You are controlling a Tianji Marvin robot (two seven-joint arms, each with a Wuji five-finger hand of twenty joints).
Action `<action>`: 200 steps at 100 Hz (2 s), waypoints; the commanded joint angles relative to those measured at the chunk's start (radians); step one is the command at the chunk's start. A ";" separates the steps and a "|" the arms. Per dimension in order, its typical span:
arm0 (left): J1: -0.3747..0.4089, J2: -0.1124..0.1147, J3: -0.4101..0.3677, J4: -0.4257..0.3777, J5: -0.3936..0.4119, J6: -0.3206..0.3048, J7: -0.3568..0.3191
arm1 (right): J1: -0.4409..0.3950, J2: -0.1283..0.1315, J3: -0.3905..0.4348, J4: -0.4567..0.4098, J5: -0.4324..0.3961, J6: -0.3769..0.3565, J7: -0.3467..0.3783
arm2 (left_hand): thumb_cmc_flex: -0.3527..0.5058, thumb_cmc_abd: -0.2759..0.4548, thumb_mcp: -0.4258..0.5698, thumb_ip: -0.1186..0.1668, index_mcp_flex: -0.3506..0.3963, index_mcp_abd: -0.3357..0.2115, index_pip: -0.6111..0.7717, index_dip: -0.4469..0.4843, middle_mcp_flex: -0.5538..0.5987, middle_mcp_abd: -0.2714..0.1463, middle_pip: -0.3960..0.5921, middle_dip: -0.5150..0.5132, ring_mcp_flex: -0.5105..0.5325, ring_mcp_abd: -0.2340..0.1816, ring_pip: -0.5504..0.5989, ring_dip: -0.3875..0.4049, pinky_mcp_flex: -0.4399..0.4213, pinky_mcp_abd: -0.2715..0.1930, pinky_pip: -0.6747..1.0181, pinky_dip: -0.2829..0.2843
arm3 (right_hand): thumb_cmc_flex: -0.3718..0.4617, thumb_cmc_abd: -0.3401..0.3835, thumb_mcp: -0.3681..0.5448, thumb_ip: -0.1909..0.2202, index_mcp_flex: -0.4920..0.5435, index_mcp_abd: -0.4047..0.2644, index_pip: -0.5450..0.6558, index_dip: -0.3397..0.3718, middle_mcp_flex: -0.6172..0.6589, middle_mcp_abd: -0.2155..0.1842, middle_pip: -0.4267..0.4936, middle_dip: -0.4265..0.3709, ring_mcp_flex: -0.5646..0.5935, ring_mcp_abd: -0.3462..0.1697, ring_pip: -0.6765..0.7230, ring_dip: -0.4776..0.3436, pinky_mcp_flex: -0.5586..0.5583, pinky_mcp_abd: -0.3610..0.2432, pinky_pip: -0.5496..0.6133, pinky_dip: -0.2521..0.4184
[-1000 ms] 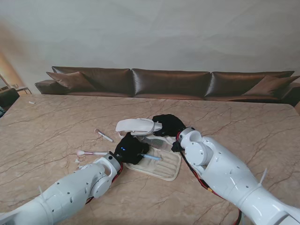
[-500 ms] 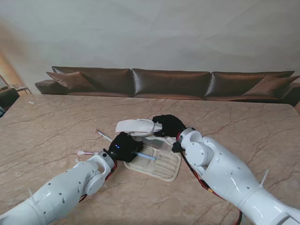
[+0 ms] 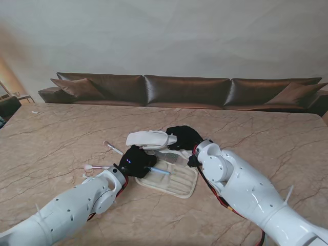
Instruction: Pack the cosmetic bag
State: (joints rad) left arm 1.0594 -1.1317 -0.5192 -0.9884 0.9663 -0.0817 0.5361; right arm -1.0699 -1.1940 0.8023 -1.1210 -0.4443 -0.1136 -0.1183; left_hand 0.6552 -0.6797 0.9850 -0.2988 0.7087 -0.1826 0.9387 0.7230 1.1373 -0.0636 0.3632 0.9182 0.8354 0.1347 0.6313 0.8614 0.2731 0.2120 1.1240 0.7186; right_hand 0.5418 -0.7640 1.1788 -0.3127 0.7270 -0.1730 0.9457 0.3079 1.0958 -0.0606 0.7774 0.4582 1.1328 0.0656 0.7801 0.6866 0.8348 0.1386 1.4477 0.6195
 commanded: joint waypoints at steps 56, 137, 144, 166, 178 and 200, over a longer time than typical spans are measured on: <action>-0.023 -0.049 0.093 0.066 -0.030 -0.036 0.086 | -0.007 -0.010 -0.005 -0.013 0.001 0.005 -0.002 | 0.059 0.033 0.080 0.041 0.055 -0.156 0.070 0.038 0.032 -0.033 0.014 0.012 0.019 -0.007 0.003 0.016 -0.004 -0.025 -0.007 0.019 | 0.070 0.059 0.051 0.007 0.053 -0.149 0.085 -0.010 0.060 -0.047 0.013 0.005 0.080 -0.024 0.040 0.006 0.036 0.002 0.054 0.003; -0.043 -0.157 0.196 0.178 -0.097 -0.090 0.233 | -0.016 -0.010 -0.002 -0.014 0.009 0.009 -0.001 | 0.049 0.032 0.083 0.033 0.058 -0.128 0.080 -0.026 0.049 -0.024 0.000 -0.024 0.054 -0.003 0.013 0.003 0.042 -0.007 0.026 0.027 | 0.072 0.056 0.052 0.008 0.061 -0.151 0.088 -0.010 0.065 -0.047 0.017 0.006 0.085 -0.024 0.046 0.007 0.041 0.000 0.057 0.003; -0.040 -0.162 0.194 0.181 -0.102 -0.094 0.239 | -0.017 -0.010 0.000 -0.015 0.010 0.010 -0.001 | 0.049 0.033 0.079 0.033 0.062 -0.125 0.079 -0.040 0.051 -0.025 -0.004 -0.032 0.060 -0.007 0.012 -0.001 0.054 -0.008 0.030 0.026 | 0.072 0.056 0.053 0.008 0.058 -0.152 0.087 -0.011 0.066 -0.047 0.017 0.006 0.085 -0.025 0.047 0.007 0.042 0.000 0.057 0.003; -0.026 -0.172 0.180 0.190 -0.120 -0.113 0.259 | -0.020 -0.009 0.003 -0.017 0.013 0.012 0.003 | 0.037 0.024 0.066 0.042 0.061 -0.065 0.070 -0.203 0.037 -0.021 -0.065 -0.109 0.054 -0.016 -0.027 -0.038 0.064 -0.004 0.032 0.013 | 0.072 0.056 0.053 0.008 0.062 -0.154 0.089 -0.010 0.066 -0.047 0.018 0.007 0.085 -0.024 0.048 0.007 0.042 0.001 0.058 0.003; -0.001 -0.151 0.140 0.157 -0.121 -0.131 0.240 | -0.020 -0.011 0.004 -0.015 0.015 0.013 0.000 | -0.032 -0.013 0.076 0.055 0.008 0.032 -0.017 -0.363 -0.155 0.022 0.064 -0.345 -0.002 -0.013 -0.103 -0.110 0.039 -0.021 -0.008 -0.018 | 0.072 0.055 0.053 0.008 0.059 -0.153 0.088 -0.011 0.066 -0.046 0.018 0.007 0.086 -0.024 0.049 0.008 0.042 0.000 0.059 0.002; 0.069 -0.082 0.027 0.041 -0.088 -0.164 0.172 | -0.018 -0.011 0.002 -0.009 0.016 0.013 0.001 | -0.218 0.037 0.136 0.160 0.010 0.138 -0.257 -0.356 -0.280 0.054 0.070 -0.531 -0.085 -0.018 -0.182 -0.184 -0.030 -0.021 -0.095 -0.056 | 0.071 0.055 0.053 0.007 0.060 -0.155 0.089 -0.011 0.067 -0.048 0.019 0.007 0.086 -0.026 0.049 0.007 0.042 0.000 0.059 0.002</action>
State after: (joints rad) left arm 1.1059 -1.2340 -0.4779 -0.9346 0.8748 -0.2333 0.7138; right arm -1.0802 -1.1959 0.8107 -1.1280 -0.4309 -0.0982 -0.1221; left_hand 0.5034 -0.6591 1.0926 -0.1899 0.7298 -0.0822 0.7446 0.3592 0.8962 -0.0319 0.4437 0.4080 0.7811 0.1309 0.4765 0.6987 0.2719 0.2053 1.0549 0.6796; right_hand 0.5419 -0.7641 1.1788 -0.3150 0.7375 -0.1787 0.9476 0.3007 1.0967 -0.0606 0.7774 0.4582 1.1337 0.0656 0.7801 0.6864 0.8373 0.1388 1.4501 0.6192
